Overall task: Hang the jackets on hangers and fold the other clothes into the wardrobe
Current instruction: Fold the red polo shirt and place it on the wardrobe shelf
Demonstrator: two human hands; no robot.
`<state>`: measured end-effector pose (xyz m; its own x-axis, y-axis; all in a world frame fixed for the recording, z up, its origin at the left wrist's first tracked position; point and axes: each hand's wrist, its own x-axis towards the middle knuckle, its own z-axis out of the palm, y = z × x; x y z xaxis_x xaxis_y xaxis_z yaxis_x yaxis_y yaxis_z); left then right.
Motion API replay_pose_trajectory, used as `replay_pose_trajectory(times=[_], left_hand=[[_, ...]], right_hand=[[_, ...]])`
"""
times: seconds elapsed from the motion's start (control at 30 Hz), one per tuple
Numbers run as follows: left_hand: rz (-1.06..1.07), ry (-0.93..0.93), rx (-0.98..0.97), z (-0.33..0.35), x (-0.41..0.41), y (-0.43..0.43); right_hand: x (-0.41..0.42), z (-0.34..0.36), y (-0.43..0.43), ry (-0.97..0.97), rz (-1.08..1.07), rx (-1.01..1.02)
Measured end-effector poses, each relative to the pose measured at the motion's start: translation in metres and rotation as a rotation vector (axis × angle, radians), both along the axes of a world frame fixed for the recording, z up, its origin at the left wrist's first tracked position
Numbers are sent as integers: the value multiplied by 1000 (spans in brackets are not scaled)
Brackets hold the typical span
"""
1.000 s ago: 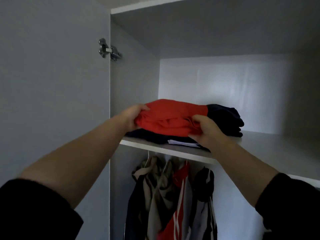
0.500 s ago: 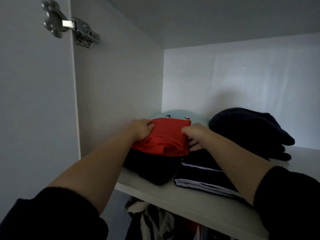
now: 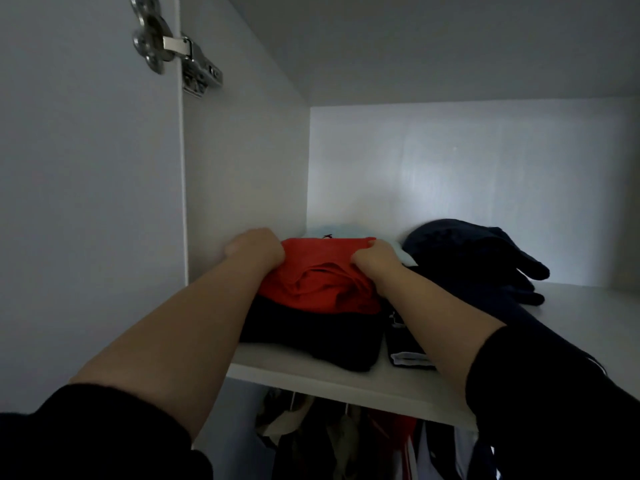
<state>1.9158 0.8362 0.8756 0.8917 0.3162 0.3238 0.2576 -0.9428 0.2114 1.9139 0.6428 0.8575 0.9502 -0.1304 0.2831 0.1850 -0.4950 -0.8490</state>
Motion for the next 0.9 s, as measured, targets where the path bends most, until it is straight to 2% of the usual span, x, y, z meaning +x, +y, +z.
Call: replay_pose_trajectory(times=[0.1, 0.13, 0.2, 0.27, 0.43, 0.57, 0.73, 0.9], left_hand=[[-150, -6, 114, -7, -4, -4], [-290, 29, 87, -16, -5, -12], [-469, 150, -27, -40, -2, -26], [-516, 142, -55, -51, 0, -29], [-542, -44, -47, -48, -13, -26], [-666, -197, -109, -45, -55, -46], [-969, -330, 56, -62, -133, -114], [-1237, -314, 118, -102, -241, -230]], right_hand=[[-13, -12, 4, -109, -76, -616], [-15, -20, 5, -144, -4, -775], [-11, -42, 5, -76, 208, -907], [-10, -56, 3, -16, 224, -846], [-39, -54, 0, -307, -72, -636], [-98, -46, -27, -453, -271, -728], [-191, -58, -103, -380, -466, -823], [-339, -102, -200, -195, -681, -785]])
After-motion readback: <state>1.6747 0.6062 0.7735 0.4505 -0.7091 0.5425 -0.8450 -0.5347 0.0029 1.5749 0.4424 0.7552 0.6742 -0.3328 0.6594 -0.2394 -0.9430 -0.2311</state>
